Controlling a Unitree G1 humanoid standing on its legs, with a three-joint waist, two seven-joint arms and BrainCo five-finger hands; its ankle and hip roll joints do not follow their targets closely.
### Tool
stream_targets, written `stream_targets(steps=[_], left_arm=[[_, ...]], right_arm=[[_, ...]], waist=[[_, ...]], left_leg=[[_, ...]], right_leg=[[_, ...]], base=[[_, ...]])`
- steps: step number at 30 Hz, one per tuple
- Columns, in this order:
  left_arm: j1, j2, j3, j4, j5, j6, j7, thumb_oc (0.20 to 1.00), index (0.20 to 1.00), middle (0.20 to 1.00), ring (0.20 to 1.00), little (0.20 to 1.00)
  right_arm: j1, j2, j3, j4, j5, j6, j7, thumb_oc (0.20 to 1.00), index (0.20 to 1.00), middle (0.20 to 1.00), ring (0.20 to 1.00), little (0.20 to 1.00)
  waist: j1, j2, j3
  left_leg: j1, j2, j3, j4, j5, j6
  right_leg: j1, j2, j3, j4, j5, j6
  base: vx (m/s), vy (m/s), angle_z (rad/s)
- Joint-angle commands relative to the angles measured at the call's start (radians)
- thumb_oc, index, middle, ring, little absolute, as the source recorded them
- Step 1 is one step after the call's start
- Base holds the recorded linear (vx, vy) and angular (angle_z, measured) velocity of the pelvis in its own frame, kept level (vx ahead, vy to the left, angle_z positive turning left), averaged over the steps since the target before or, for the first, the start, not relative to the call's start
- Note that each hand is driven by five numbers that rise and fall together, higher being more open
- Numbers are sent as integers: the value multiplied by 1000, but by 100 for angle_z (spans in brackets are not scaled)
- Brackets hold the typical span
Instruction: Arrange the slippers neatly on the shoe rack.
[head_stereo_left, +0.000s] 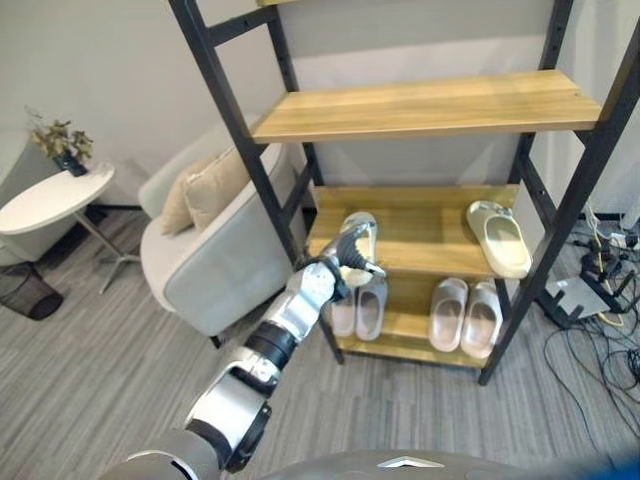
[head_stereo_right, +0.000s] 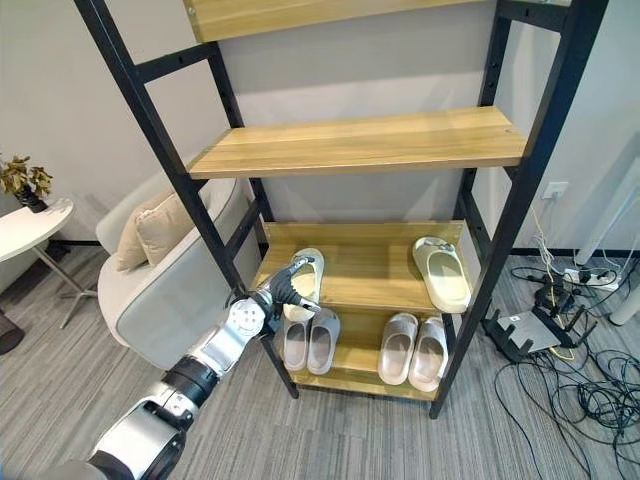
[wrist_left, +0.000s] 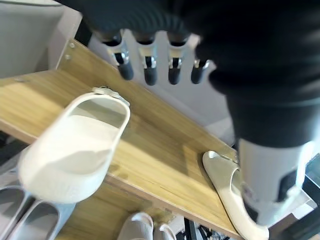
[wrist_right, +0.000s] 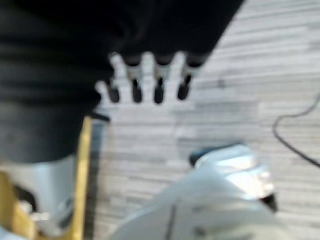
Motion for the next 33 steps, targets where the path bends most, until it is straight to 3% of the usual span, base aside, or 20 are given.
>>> stream_targets(steps=[1, 7, 19, 27, 33], left_arm=[[-236, -30, 107, 234, 20, 12, 124, 1000, 1000, 1000, 1000, 1000], [-336, -32, 113, 361, 7, 42, 185, 1000, 1000, 1000, 1000, 1000], [-539, 7, 119, 426, -11, 66, 299, 1000, 1000, 1000, 1000, 1000], [-732, 100, 84, 480, -12, 110, 356, 1000, 1000, 1000, 1000, 1000], [-763, 93, 90, 498, -20, 131, 363, 1000, 1000, 1000, 1000, 1000]], right_arm=[[-51, -8, -63, 11, -16, 5, -7, 1000, 1000, 1000, 1000, 1000], [-80, 3, -84, 12, -10, 21, -19, 1000, 1000, 1000, 1000, 1000], [-185, 37, -104, 31, 13, 52, -41, 1000, 1000, 1000, 1000, 1000], [-201, 61, -56, -115, -11, 31, -56, 1000, 1000, 1000, 1000, 1000], [-217, 56, -64, -153, -5, 27, -83, 1000, 1000, 1000, 1000, 1000]], waist=[[4, 23, 40], [5, 18, 58], [43, -1, 122], [39, -33, 204], [35, -45, 220]], left_leg=[[107, -60, -27, 10, -153, 16], [79, -75, -19, 10, -169, 30], [-21, -112, -22, 10, -173, 55], [-138, -98, 3, 36, -167, 58], [-198, -96, -4, 78, -184, 64]], right_leg=[[-17, -10, 98, -38, -12, 14], [-41, -28, 122, -70, 3, 29], [-97, -59, 115, -124, 30, 61], [-193, -54, 134, -140, 60, 66], [-221, -64, 131, -148, 68, 71]], base=[[41, 15, -14], [23, 25, -10], [1, 2, -4], [-58, -16, -3], [-5, -17, 0]])
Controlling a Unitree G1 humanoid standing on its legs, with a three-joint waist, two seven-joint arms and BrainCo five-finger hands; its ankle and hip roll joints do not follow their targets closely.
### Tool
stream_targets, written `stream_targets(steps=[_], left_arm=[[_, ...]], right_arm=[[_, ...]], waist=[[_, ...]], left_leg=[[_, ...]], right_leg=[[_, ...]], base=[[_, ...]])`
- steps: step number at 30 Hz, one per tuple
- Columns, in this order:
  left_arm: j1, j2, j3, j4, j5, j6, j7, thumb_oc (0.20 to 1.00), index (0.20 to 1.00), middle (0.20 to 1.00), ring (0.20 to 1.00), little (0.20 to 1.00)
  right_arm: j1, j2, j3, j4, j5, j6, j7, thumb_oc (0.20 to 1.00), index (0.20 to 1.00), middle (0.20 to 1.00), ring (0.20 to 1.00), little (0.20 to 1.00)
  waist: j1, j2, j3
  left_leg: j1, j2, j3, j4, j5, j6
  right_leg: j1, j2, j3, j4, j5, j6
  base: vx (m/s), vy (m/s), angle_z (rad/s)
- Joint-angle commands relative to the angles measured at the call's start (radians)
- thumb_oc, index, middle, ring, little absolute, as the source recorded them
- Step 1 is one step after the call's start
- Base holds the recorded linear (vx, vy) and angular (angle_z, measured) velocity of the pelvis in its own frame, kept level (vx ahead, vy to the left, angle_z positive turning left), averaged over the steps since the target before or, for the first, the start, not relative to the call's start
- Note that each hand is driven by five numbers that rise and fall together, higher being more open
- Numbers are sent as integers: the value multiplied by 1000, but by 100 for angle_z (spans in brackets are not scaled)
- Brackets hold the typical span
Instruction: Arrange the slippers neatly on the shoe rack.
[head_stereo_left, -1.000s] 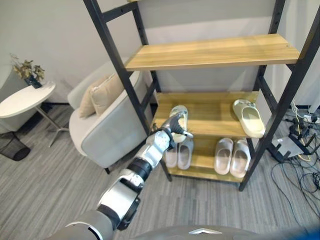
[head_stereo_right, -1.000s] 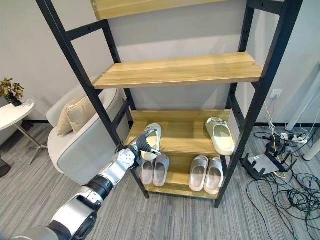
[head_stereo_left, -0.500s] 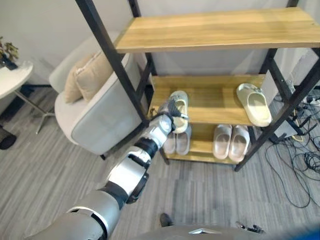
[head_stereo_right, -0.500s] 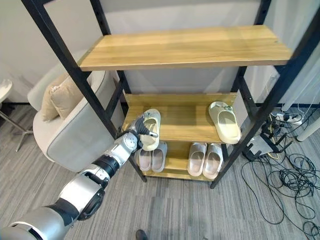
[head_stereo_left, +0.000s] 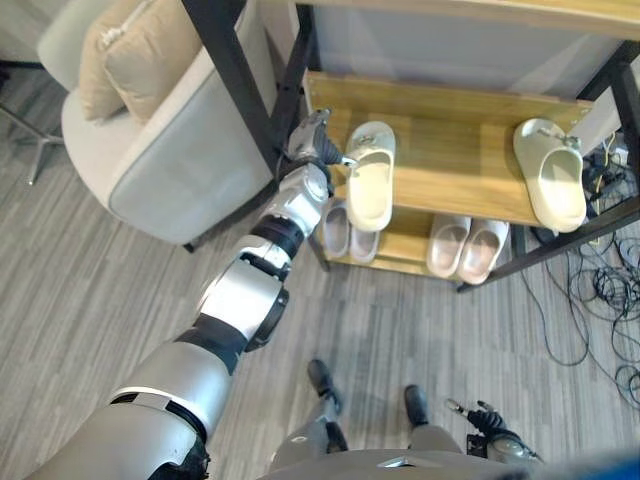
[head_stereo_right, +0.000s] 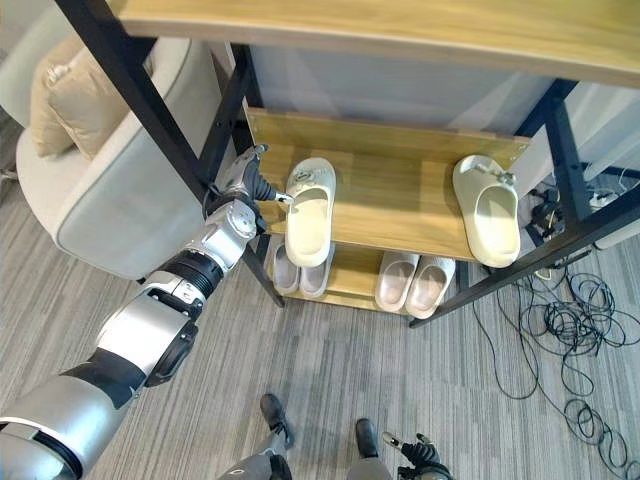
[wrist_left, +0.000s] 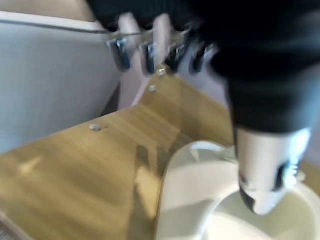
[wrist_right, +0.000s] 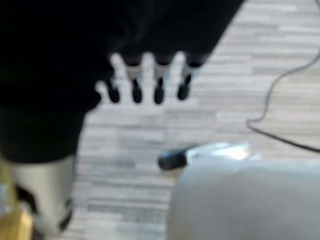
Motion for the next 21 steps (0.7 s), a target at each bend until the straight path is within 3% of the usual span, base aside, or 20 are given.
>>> stream_targets(steps=[1, 13, 17, 19, 21], left_arm=[[-190, 18, 47, 123, -12, 9, 47, 1000, 1000, 1000, 1000, 1000], [-118, -91, 136, 39, -36, 8, -23, 1000, 1000, 1000, 1000, 1000], [-135, -96, 145, 65, -41, 12, -16, 1000, 1000, 1000, 1000, 1000], [-177, -100, 146, 150, -49, 28, 35, 1000, 1000, 1000, 1000, 1000], [-194, -113, 144, 188, -57, 33, 48, 200, 200, 200, 200, 200]], right_arm=[[-49, -30, -43, -59, -3, -24, -40, 1000, 1000, 1000, 1000, 1000], [-49, -28, -61, -88, 15, -29, -72, 1000, 1000, 1000, 1000, 1000], [-68, -39, -64, -71, 19, -24, -73, 1000, 1000, 1000, 1000, 1000], [-79, -37, -56, -69, 14, -24, -72, 1000, 1000, 1000, 1000, 1000], [-75, -34, -56, -72, 13, -23, -70, 1000, 1000, 1000, 1000, 1000]], waist=[[11, 40, 88], [22, 48, 78], [19, 55, 85], [12, 58, 95], [7, 61, 102]], left_leg=[[105, -20, -53, 82, -174, -16], [108, -34, -69, 71, -165, -21], [121, -38, -65, 51, -154, -22], [130, -38, -59, 29, -143, -23], [137, -41, -55, 16, -139, -22]], right_leg=[[45, 12, 71, -11, -43, -7], [45, 4, 60, -11, -46, -4], [42, 8, 61, -8, -48, -5], [35, 11, 68, -11, -44, -7], [31, 12, 71, -14, -41, -7]], base=[[4, -33, 3], [4, -15, 2], [0, 0, 0], [0, 0, 0], [0, 0, 0]])
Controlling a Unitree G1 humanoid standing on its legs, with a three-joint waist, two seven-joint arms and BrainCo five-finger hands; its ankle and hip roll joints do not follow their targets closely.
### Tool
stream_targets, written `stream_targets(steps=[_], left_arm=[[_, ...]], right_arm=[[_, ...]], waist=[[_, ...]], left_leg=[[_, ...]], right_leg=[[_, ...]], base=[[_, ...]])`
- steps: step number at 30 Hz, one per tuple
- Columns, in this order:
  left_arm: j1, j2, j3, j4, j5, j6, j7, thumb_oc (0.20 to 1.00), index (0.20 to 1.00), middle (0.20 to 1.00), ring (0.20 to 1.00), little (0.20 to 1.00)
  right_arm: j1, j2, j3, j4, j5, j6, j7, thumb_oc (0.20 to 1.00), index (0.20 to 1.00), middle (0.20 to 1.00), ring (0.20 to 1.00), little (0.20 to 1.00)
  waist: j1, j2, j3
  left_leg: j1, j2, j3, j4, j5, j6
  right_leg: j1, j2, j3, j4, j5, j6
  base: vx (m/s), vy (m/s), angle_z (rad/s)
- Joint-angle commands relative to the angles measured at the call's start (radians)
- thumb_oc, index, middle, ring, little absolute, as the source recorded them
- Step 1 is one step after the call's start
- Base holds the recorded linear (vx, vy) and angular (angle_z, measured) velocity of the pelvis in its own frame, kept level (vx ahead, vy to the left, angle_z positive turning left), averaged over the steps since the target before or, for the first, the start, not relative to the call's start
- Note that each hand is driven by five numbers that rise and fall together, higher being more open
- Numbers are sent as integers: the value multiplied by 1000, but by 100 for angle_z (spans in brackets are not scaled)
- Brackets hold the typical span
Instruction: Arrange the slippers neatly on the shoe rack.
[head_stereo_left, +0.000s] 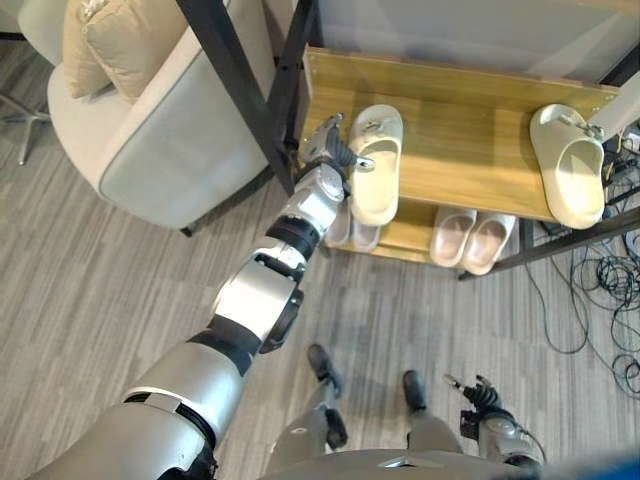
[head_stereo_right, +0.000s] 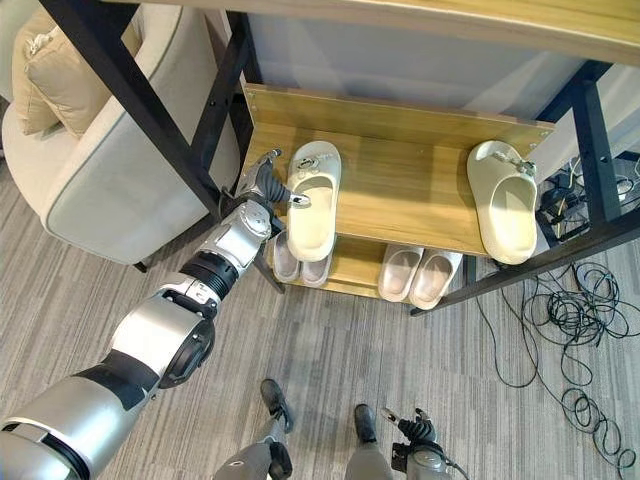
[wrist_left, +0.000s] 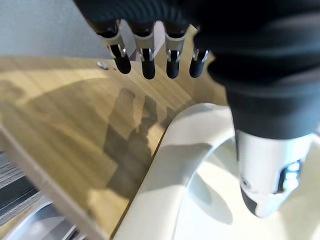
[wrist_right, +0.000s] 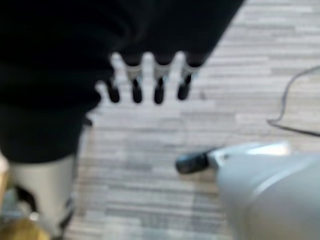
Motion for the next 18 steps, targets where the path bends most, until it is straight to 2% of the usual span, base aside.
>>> stream_targets(steps=[1, 4, 5, 9, 18], left_arm=[[-185, -22, 52, 160, -29, -8, 60, 200, 200, 200, 200, 200], [-197, -37, 46, 211, -30, 5, 92, 200, 200, 200, 200, 200], [-228, -42, 39, 266, -34, 19, 150, 200, 200, 200, 200, 200], [-276, -68, 34, 321, -54, 17, 221, 200, 200, 200, 200, 200], [-226, -181, 97, 296, -85, -16, 223, 200, 200, 200, 200, 200]], right_arm=[[-31, -59, -43, -19, 9, -4, -12, 1000, 1000, 1000, 1000, 1000], [-29, -55, -40, -21, 7, -3, -12, 1000, 1000, 1000, 1000, 1000], [-34, -53, -34, -18, 7, -3, -9, 1000, 1000, 1000, 1000, 1000], [-40, -53, -20, -15, 3, -4, 0, 1000, 1000, 1000, 1000, 1000], [-42, -45, 0, 1, 17, 1, 20, 1000, 1000, 1000, 1000, 1000]], waist=[[3, 57, 70], [-1, 57, 72], [-7, 55, 73], [-15, 48, 74], [-16, 40, 49]], left_leg=[[152, -39, -44, 13, -139, -22], [153, -40, -38, 8, -140, -21], [152, -41, -33, 8, -142, -20], [145, -38, -22, 12, -146, -16], [149, -36, -22, 32, -157, -15]], right_leg=[[35, 14, 80, -7, -40, -8], [29, 14, 86, -13, -34, -9], [25, 14, 93, -19, -28, -9], [17, 14, 106, -27, -21, -5], [23, 16, 103, -18, -23, -6]], base=[[0, 0, 0], [0, 0, 0], [0, 0, 0], [-6, -5, -2], [4, -39, -4]])
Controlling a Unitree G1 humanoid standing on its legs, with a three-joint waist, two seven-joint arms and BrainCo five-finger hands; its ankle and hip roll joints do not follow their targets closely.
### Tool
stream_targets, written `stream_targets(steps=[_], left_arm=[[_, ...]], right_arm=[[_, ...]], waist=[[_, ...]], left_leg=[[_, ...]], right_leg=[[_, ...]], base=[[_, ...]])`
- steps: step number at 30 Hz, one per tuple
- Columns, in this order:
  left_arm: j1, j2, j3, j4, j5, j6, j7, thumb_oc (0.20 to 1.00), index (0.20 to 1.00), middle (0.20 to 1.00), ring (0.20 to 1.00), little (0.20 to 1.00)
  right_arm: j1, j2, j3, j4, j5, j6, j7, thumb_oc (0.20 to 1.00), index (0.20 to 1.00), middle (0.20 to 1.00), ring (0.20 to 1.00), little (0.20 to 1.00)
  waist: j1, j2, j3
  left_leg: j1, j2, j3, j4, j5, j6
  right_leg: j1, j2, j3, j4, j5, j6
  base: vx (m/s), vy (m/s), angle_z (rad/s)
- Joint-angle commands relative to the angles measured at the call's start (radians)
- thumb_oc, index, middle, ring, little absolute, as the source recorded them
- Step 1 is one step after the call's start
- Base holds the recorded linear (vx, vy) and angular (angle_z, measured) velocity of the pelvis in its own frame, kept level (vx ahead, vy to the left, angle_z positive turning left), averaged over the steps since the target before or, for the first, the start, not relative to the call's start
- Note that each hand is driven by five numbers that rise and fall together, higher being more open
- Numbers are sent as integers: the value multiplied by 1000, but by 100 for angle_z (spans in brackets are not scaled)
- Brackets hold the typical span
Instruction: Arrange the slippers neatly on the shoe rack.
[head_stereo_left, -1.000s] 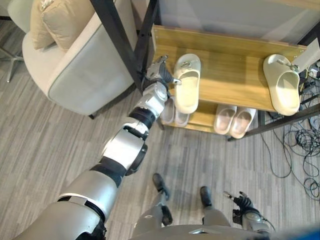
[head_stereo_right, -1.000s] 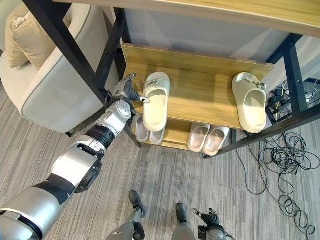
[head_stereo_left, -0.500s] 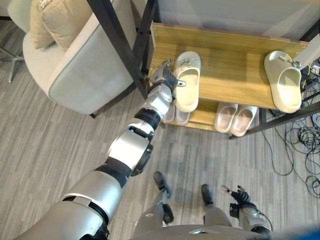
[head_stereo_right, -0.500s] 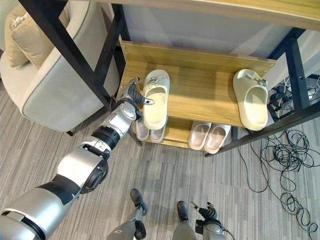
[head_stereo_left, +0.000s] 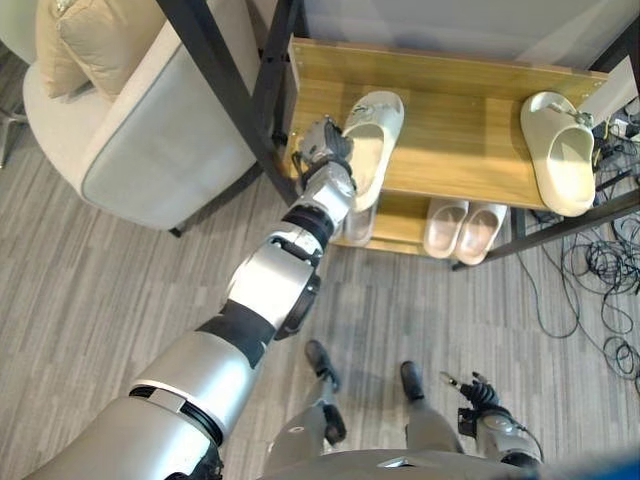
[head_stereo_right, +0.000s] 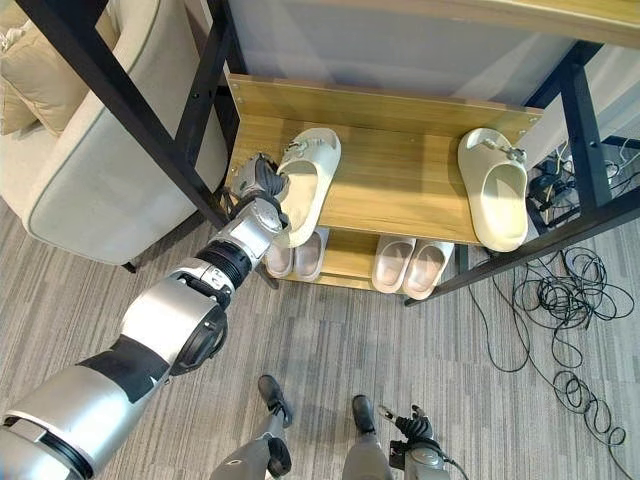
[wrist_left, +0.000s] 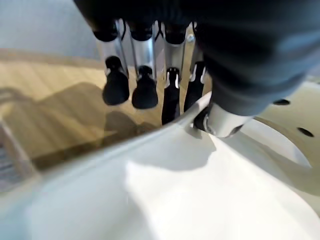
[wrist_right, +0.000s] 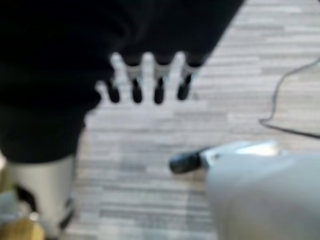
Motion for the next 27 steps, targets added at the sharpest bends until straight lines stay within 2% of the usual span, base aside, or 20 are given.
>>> stream_targets(steps=[1, 9, 14, 17, 27], left_arm=[[-108, -94, 60, 120, -7, -42, -2, 200, 200, 200, 200, 200], [-113, -144, 103, 116, -24, -49, 30, 200, 200, 200, 200, 200], [-153, -164, 133, 164, -65, -51, 65, 200, 200, 200, 200, 200], [-164, -172, 143, 177, -78, -51, 76, 200, 200, 200, 200, 200], [-256, -152, 166, 253, -152, -55, 129, 200, 200, 200, 200, 200]], right_arm=[[-41, -47, -25, 1, 17, 0, 7, 1000, 1000, 1000, 1000, 1000], [-90, -57, -27, 23, 34, 8, 2, 1000, 1000, 1000, 1000, 1000], [-100, -74, -29, 48, 33, 10, -13, 1000, 1000, 1000, 1000, 1000], [-119, -84, -33, 62, 35, 10, -16, 1000, 1000, 1000, 1000, 1000], [-173, -132, -25, 102, 25, 5, -29, 1000, 1000, 1000, 1000, 1000]], waist=[[7, 53, 40], [-1, 67, 57], [-20, 104, 75], [-25, 111, 79], [-60, 143, 109]], left_leg=[[153, -30, -40, 32, -153, -21], [178, -24, -26, 10, -129, -32], [199, -22, -4, 4, -121, -44], [204, -21, 6, 4, -120, -47], [211, -10, 54, 4, -122, -55]], right_leg=[[38, 26, 79, -18, -37, -22], [18, 40, 92, 12, -39, -31], [-9, 61, 123, 40, -38, -45], [-16, 67, 135, 48, -37, -48], [-71, 96, 194, 92, -32, -67]], base=[[0, -51, 1], [-25, -53, -4], [-19, -47, -7], [8, -41, -15], [11, -33, -18]])
